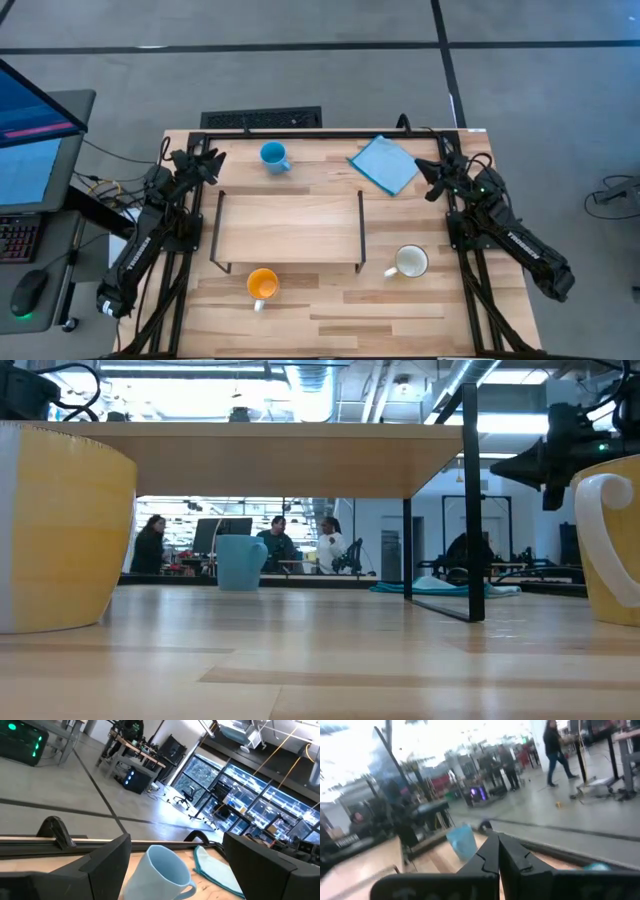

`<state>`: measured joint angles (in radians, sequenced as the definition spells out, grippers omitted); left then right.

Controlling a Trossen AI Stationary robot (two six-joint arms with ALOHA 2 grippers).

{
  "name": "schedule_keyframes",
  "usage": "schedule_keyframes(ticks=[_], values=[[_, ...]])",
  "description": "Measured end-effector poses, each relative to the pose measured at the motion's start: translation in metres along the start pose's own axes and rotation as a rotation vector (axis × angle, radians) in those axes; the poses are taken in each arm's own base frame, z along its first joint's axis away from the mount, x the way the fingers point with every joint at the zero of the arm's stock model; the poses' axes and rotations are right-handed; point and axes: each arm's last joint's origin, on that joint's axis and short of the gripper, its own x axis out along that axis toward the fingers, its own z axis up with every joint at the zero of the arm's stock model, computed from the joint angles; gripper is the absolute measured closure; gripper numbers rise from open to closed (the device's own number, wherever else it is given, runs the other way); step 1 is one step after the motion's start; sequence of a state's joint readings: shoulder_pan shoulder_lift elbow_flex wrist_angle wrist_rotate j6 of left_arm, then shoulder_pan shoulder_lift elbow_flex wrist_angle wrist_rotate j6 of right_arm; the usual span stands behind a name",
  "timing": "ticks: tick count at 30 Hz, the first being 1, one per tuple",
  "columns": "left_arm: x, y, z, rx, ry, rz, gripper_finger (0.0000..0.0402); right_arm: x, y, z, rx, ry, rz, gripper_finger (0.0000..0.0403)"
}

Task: Stack small to large cups/mugs on shelf
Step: Put the yellow and white mug on the shelf

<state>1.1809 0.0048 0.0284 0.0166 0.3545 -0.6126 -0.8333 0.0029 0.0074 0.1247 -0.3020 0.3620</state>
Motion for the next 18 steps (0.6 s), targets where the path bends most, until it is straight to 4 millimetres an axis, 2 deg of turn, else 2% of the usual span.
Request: schedule_keyframes(ticks=[5,10,14,18], values=[[0.0,0.0,0.0,-0.119,0.002,-0.003,0.0093,-0.002,0.007,0.018,-0.047,-0.167,0.043,0.0381],[0.0,0.0,0.0,-0.165,-0.001,0.0,0.0093,-0.005,0.018,0.045,-0.092,-0.224,0.054,0.0381],[0.0,0.001,0.001,-0.157,-0.032,0.04,0.0093,-0.002,0.028,0.073,-0.111,-0.182,0.046,0.0381],[0.0,0.003,0.001,-0.146,-0.07,0.091,0.0093,0.01,0.035,0.101,-0.109,-0.06,0.004,0.0381]])
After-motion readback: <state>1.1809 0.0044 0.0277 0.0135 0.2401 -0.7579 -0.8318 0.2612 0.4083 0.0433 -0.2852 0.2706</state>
